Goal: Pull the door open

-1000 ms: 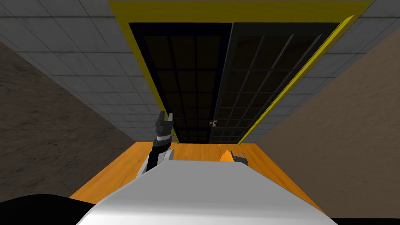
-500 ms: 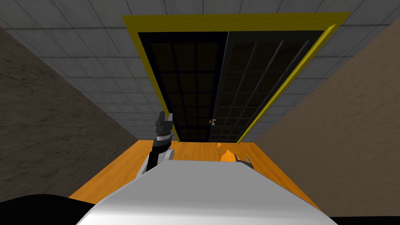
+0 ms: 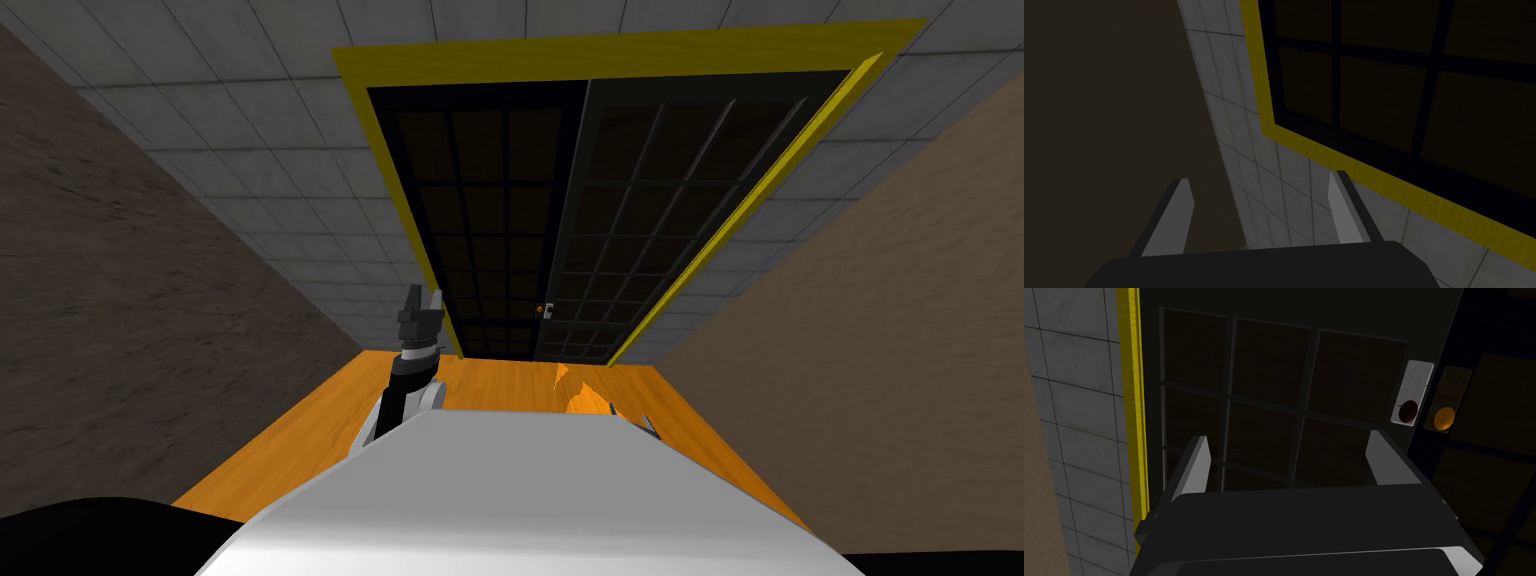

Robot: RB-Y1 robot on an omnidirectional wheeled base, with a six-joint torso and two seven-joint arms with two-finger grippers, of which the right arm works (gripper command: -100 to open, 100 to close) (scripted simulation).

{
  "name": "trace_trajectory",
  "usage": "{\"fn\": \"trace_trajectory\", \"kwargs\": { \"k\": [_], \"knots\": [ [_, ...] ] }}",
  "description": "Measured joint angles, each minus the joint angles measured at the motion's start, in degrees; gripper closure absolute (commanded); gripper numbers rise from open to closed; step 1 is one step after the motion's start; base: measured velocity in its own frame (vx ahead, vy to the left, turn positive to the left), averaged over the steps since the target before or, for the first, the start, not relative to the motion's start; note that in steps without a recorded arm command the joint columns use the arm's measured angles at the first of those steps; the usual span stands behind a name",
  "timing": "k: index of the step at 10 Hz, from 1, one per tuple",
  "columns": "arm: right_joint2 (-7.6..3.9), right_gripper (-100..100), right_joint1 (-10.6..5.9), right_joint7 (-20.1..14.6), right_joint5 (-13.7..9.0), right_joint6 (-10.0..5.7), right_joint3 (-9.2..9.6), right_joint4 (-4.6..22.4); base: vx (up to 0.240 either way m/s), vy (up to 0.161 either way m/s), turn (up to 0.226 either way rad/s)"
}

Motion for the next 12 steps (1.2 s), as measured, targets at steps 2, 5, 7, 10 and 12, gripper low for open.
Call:
{"fn": "trace_trajectory", "kwargs": {
  "k": [2,5,7,10,12],
  "knots": [
    [0.69,-100,-0.54,0.88,-0.02,0.60,-1.96,0.51,0.059,-0.036,0.189],
    [2.53,-100,-2.78,2.17,0.15,0.98,-3.72,0.67,0.150,-0.050,0.126],
    [3.01,-100,-4.56,2.28,0.26,1.34,-3.93,0.76,0.181,-0.044,0.131],
    [5.65,-100,-6.88,2.94,0.73,1.35,-3.44,-1.11,0.185,-0.063,0.112],
    [6.48,-100,-9.07,3.37,0.82,1.03,-3.23,-0.59,0.189,-0.036,0.111]
  ]
}}
